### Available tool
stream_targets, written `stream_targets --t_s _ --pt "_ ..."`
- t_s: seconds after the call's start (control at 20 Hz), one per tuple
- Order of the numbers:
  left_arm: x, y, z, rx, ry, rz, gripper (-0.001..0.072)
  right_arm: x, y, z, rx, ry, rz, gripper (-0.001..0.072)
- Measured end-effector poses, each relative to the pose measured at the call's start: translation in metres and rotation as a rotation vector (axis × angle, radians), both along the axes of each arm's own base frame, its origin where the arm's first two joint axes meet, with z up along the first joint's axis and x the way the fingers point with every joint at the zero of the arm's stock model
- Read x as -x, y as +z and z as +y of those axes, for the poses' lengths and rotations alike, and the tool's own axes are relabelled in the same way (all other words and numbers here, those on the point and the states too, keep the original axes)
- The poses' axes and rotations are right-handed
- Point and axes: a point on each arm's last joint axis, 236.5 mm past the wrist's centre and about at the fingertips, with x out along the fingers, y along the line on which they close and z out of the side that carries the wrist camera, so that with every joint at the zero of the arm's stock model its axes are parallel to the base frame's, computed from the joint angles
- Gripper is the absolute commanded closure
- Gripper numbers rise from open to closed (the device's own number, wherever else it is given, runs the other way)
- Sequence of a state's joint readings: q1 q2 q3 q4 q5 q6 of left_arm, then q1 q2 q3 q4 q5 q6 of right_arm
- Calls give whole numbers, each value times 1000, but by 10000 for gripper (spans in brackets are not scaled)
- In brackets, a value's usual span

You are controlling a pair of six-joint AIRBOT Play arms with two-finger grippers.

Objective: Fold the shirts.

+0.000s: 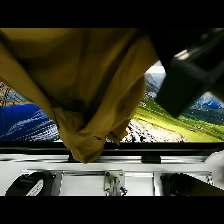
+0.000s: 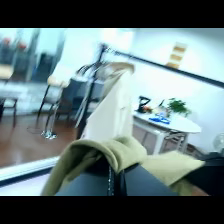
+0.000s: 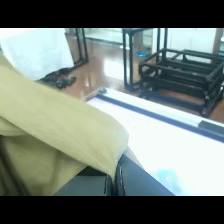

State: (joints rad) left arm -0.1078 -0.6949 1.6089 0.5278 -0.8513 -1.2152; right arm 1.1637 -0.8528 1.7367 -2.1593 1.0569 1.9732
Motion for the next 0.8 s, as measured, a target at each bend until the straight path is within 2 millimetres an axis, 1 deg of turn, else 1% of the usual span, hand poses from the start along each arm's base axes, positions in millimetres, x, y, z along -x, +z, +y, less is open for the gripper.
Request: stream_targets --t_s 0.05,0.1,0.15,0.25,0.3,0.4,0.5,0.6,0.65,0.7,0.75,0.8 --pt "-1 -6 -1 -36 6 13 654 -1 -7 -4 35 -13 21 644" --pt "-7 -19 -2 -83 19 47 655 -4 -20 -6 88 -34 55 645" --pt "-19 -42 -1 -144 41 110 654 -8 -39 -7 163 -58 98 645" --pt "-49 -105 6 -270 96 284 654 -16 -81 -5 331 -98 190 645" --pt "-64 -143 13 -328 123 384 653 -19 -103 0 421 -112 233 645" --pt "-85 -215 25 -418 166 560 653 -27 -145 15 581 -127 305 645" --pt "-98 -290 40 -497 204 727 653 -39 -189 39 712 -124 373 645" --pt "-104 -354 54 -557 241 847 650 -53 -238 60 816 -117 457 645" --pt "-105 -379 61 -586 262 888 603 -61 -262 69 859 -109 497 645" --pt "-106 -401 67 -612 281 919 439 -69 -282 75 889 -102 529 645" --pt "-107 -416 74 -640 303 936 137 -77 -300 82 911 -88 556 646" --pt "-110 -427 81 -669 323 937 -3 -83 -315 87 924 -72 578 645"
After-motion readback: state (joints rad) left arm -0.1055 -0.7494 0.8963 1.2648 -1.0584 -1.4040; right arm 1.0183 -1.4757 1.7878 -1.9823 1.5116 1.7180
